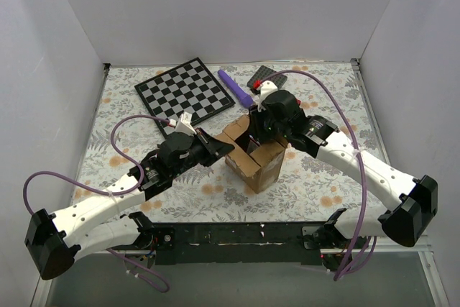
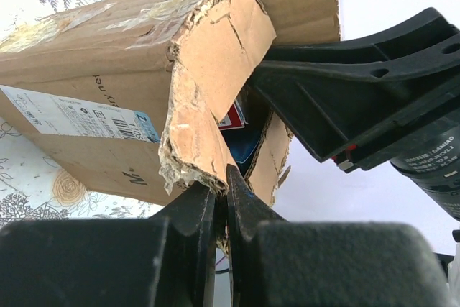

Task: Unpack the express box

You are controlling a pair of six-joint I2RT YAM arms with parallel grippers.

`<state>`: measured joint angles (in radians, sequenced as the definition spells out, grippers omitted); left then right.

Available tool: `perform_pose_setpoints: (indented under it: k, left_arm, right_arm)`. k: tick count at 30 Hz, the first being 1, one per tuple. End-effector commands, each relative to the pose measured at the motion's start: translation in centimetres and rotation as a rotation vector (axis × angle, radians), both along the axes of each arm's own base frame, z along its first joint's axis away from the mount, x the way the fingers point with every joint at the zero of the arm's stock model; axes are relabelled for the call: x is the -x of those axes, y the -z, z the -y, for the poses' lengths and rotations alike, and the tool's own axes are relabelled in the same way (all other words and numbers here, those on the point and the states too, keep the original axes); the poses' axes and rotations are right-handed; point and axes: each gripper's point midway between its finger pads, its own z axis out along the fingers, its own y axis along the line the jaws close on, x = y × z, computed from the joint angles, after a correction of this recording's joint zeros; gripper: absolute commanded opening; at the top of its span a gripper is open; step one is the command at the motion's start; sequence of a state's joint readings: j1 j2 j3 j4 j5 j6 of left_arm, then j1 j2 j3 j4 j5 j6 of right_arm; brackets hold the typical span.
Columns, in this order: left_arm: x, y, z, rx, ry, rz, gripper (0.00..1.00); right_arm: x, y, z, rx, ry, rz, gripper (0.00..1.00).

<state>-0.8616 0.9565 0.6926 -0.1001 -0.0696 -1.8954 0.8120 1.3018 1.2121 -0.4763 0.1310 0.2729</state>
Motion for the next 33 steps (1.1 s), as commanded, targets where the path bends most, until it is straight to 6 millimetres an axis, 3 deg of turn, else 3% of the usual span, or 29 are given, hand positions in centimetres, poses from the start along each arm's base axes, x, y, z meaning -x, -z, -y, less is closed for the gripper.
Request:
perform_pose_setpoints:
  k: [1,6,12,19,26,33]
  left_arm:
    - [2.0,8.2,-2.0,-0.249,0.043,-0.141,0.0]
    - [2.0,8.3,-2.2,-0.267,0.044,-0.134,0.0]
    - [1.9,8.5,-2.4,-0.296,0.052,-0.12,0.0]
    - [1.8,8.9,-2.6,-0.324,0.053,-0.114,0.0]
    - [1.7,8.8,-2.7,-0.333,0.051,-0.108,0.0]
    - [1.6,9.0,-2.5,-0.326,0.041,-0.119,0.0]
  right_arm:
    - [-1.6,-5.1,-2.1,-0.157,-0.005,0.136,0.41]
    - [-2.0,-5.9,-3.2,-0.197,-0.018,0.141,0.52]
    - [-3.2,-7.2,-4.5,-0.23,-0.014,0.165,0.52]
    - [-4.8,-7.2,-6.0,-0.229,-0.004,0.164,0.53]
    - [-6.2,-4.0,-6.9,-0.077,-0.028,0.091,0.49]
    - [-4.4,1.6,-5.9,0.104,-0.117,-0.057,0.42]
